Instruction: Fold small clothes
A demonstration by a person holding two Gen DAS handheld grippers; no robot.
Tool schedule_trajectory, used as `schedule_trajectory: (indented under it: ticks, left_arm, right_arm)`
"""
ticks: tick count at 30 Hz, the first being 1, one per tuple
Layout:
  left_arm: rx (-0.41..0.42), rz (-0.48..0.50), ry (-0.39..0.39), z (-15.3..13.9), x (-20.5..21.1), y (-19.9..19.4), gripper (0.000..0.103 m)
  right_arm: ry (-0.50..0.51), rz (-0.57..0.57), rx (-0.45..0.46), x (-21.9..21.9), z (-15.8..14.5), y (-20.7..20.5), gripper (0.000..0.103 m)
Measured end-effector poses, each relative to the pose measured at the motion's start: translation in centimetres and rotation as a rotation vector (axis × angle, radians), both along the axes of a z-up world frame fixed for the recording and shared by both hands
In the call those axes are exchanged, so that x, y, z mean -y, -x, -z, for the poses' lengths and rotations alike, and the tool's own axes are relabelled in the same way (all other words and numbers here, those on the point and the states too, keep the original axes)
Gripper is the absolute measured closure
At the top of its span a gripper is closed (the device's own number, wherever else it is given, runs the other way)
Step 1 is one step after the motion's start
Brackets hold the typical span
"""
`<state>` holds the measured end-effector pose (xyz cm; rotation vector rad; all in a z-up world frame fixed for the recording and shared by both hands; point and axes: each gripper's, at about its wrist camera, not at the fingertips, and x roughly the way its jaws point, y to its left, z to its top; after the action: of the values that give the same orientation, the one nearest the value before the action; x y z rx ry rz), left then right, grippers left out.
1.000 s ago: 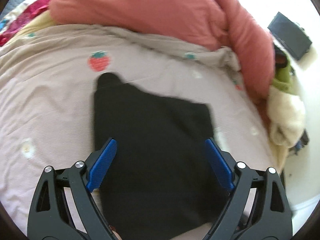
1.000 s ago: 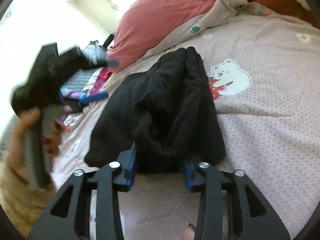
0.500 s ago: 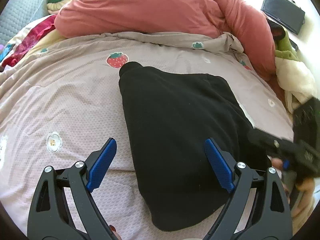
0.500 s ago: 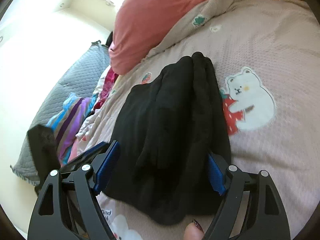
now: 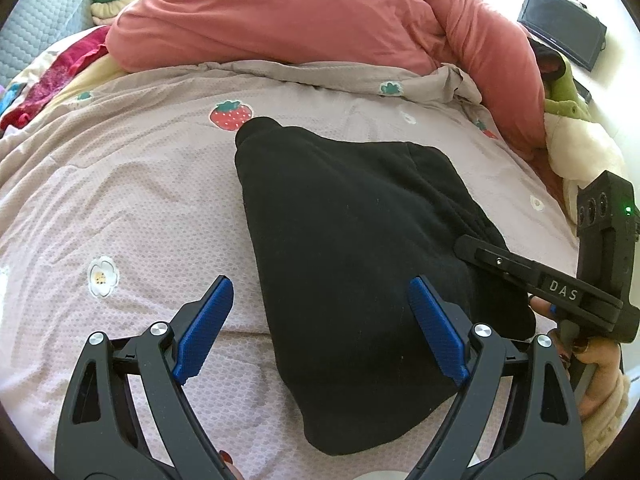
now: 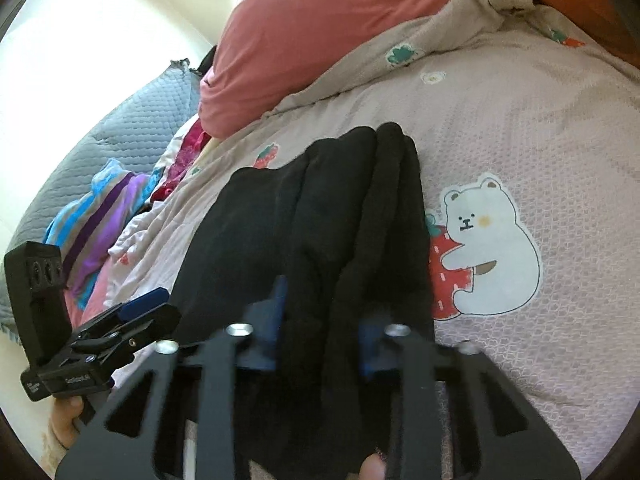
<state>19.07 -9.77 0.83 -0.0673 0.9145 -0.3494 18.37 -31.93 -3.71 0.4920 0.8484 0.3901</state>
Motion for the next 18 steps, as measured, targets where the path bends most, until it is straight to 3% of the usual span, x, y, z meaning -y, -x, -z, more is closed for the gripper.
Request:
schedule_trajectory:
  ticks: [9,12,14,16,18]
  left_arm:
    - [-0.001,0.036,0.017,-0.7,0.8,0.6,0.020]
    - [-0.029,0.046,0.020,0.1,1.5,0.5,0.020]
    - [-0.040,0.050,0.003,0.8,1.9,0.6,0.020]
    - [-0.055,0.059,0.005,1.5,2.2,0.8,0.020]
    - [-0.060,0.059,0.008,1.9,2.2,1.0,0.020]
  right_arm:
    - [0.176,-0.030,0.122,-0.6,-3.4,1.3,0.085]
    - [0.172,-0.007,0.086,0.3,-2.4,0.8,0.085]
    - [0.173,-0.012,0.019,0.4,-0.5,0.2,0.077]
    - [0.137,0.013,0.003,0.7,0.7,0.2,0.075]
    - [0.117,0.041,0.007,1.1,0.8,0.7,0.066]
